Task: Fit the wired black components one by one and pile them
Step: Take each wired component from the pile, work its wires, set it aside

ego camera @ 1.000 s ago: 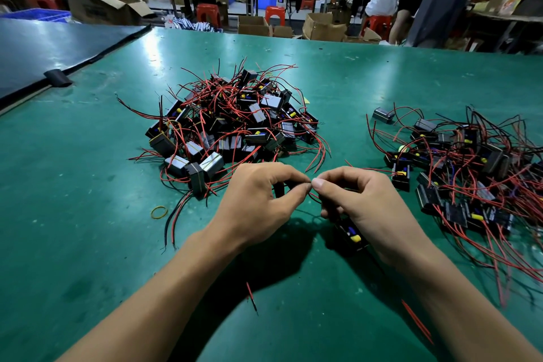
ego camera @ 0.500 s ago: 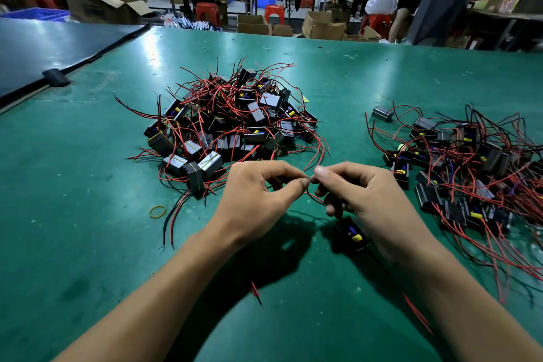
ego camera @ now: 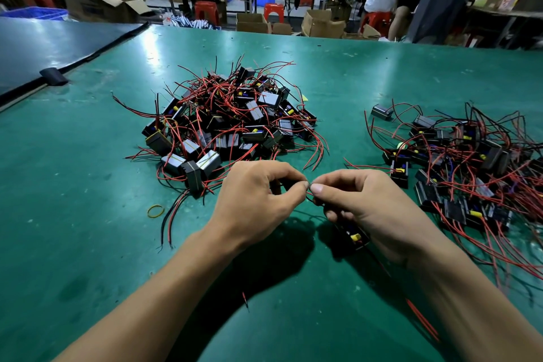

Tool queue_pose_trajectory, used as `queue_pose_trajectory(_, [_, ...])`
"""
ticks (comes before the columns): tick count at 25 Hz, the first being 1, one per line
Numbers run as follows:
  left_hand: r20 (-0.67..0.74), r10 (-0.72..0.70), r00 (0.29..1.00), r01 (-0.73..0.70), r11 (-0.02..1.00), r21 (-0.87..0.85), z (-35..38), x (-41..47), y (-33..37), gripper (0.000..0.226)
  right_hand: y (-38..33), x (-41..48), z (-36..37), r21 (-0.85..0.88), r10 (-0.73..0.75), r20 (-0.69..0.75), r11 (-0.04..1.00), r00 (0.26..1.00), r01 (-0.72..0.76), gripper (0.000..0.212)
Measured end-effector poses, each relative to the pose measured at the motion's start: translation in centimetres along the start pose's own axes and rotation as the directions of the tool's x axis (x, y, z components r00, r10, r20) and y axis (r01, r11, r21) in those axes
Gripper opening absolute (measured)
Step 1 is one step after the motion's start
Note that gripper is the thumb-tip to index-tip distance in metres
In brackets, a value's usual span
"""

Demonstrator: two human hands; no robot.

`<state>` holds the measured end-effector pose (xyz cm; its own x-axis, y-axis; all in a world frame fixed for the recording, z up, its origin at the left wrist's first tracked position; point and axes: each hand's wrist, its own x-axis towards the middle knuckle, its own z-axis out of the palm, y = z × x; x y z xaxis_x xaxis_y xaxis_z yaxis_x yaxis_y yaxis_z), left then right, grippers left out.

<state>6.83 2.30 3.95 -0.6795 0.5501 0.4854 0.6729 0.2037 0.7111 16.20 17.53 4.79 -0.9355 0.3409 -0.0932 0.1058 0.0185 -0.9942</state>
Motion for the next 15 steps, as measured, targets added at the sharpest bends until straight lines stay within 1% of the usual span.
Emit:
queue_pose_trajectory(1, [0.010,-0.010,1.000,0.010,1.000,-0.003,-0.1,0.0,0.1,0.009,0.2,0.0,0.1,-0.135,-0.091,-0.017,0.987,0.996,0.088,0.008])
queue_pose_trajectory(2, [0.024,-0.028,0.999,0.028,1.000,-0.009,-0.2,0.1,0.3,0.008,0.4,0.0,0.0,-0.356,-0.242,-0.019,0.908,0.970,0.220,0.009])
queue_pose_trajectory(3, [0.043,-0.052,0.998,0.053,0.998,-0.020,-0.3,0.3,0.3,0.007,0.6,0.0,-0.1,-0.574,-0.407,0.035,0.739,0.913,0.352,0.009])
queue_pose_trajectory(4, [0.070,-0.081,0.994,0.083,0.996,-0.034,-0.4,0.4,0.4,0.007,0.8,0.1,-0.1,-0.708,-0.526,0.131,0.543,0.840,0.451,0.007])
queue_pose_trajectory(5, [0.104,-0.112,0.988,0.118,0.992,-0.054,-0.5,0.5,0.4,0.008,1.0,0.2,-0.2,-0.762,-0.579,0.222,0.399,0.784,0.510,0.004])
queue_pose_trajectory(6, [0.138,-0.137,0.981,0.149,0.986,-0.080,-0.6,0.5,0.4,0.009,1.1,0.3,-0.3,-0.776,-0.592,0.273,0.331,0.759,0.537,0.001])
queue_pose_trajectory(7, [0.168,-0.152,0.974,0.171,0.980,-0.106,-0.7,0.5,0.4,0.009,1.2,0.4,-0.4,-0.778,-0.601,0.288,0.307,0.745,0.549,0.003])
queue_pose_trajectory(8, [0.187,-0.156,0.970,0.180,0.976,-0.121,-0.8,0.5,0.4,0.008,1.2,0.5,-0.6,-0.767,-0.610,0.279,0.323,0.741,0.555,0.004])
queue_pose_trajectory(9, [0.189,-0.154,0.970,0.179,0.976,-0.127,-1.0,0.4,0.4,0.007,1.1,0.5,-0.7,-0.743,-0.614,0.245,0.378,0.750,0.552,0.003])
queue_pose_trajectory(10, [0.159,-0.150,0.976,0.172,0.976,-0.133,-1.2,0.5,0.3,0.006,1.0,0.5,-0.9,-0.701,-0.600,0.190,0.471,0.777,0.536,0.003])
queue_pose_trajectory(11, [0.090,-0.149,0.985,0.161,0.977,-0.137,-1.3,0.6,0.0,0.006,0.9,0.5,-1.2,-0.648,-0.552,0.123,0.585,0.825,0.488,0.006])
queue_pose_trajectory(12, [-0.009,-0.159,0.987,0.156,0.978,-0.141,-1.5,0.8,-0.5,0.005,0.8,0.6,-1.5,-0.586,-0.461,0.060,0.702,0.885,0.405,0.010])
queue_pose_trajectory(13, [-0.111,-0.180,0.977,0.164,0.976,-0.144,-1.6,1.0,-1.0,0.004,0.7,0.7,-2.1,-0.529,-0.356,0.020,0.789,0.934,0.312,0.014])
queue_pose_trajectory(14, [-0.186,-0.213,0.959,0.188,0.972,-0.142,-1.7,1.2,-1.5,0.003,0.6,0.9,-2.8,-0.483,-0.269,-0.001,0.844,0.963,0.235,0.015])
queue_pose_trajectory(15, [-0.218,-0.256,0.942,0.232,0.964,-0.131,-1.8,1.3,-2.0,0.005,0.6,1.0,-3.4,-0.441,-0.200,-0.008,0.880,0.980,0.176,0.016])
